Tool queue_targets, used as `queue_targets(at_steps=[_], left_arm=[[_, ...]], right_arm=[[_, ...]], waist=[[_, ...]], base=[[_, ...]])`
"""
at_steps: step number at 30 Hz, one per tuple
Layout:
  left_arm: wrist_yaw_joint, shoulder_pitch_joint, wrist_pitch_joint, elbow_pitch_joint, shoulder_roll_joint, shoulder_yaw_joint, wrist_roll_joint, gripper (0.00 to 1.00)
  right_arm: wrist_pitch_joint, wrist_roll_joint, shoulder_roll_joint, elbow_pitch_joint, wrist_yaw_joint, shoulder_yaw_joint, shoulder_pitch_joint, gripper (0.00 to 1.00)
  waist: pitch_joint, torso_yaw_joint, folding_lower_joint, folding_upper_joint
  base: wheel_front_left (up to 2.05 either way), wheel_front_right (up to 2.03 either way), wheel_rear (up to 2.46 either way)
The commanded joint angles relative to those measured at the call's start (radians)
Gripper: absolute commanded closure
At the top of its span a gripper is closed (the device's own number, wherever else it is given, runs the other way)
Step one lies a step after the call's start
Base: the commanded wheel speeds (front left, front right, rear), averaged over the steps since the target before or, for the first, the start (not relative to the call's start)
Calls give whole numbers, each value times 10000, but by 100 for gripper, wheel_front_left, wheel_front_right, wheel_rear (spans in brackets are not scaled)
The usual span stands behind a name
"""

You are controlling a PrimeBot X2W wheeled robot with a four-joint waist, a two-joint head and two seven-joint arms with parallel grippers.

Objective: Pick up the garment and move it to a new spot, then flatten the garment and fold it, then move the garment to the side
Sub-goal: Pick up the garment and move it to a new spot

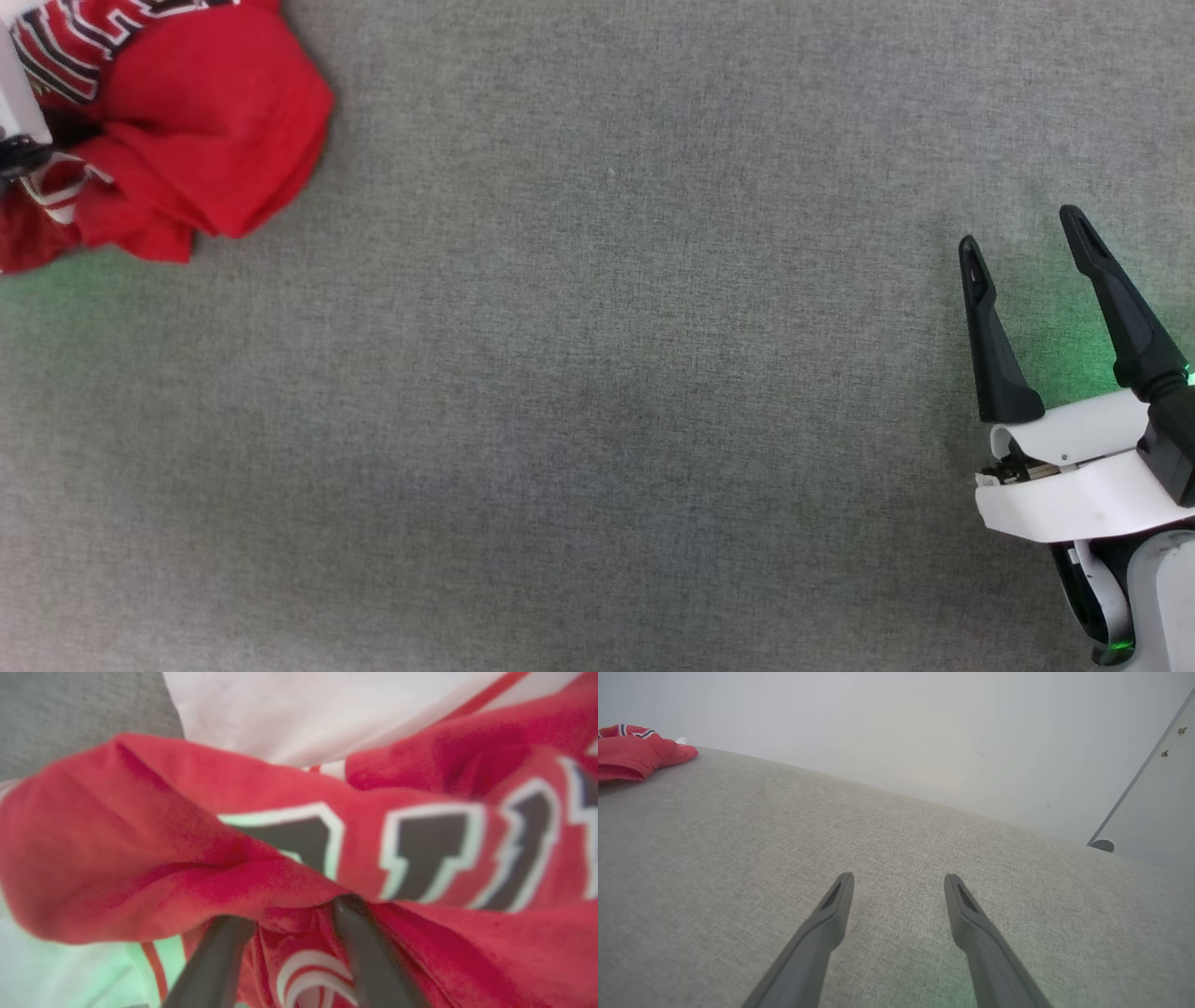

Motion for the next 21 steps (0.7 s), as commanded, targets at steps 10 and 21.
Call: queue_targets(at_steps=[10,21], left_arm=[[-422,362,-1523,-101,-437,-388,116,100],[-509,-179,-2889,-807,-134,-958,538,100]], right_arm=[[-301,107,190,653,1,1,89,0],[-690,401,549,1996,1,152,495,0]], waist=[[-1206,377,0,-1],[-3473,743,0,-1]], base=[[0,0,0],[0,0,0]])
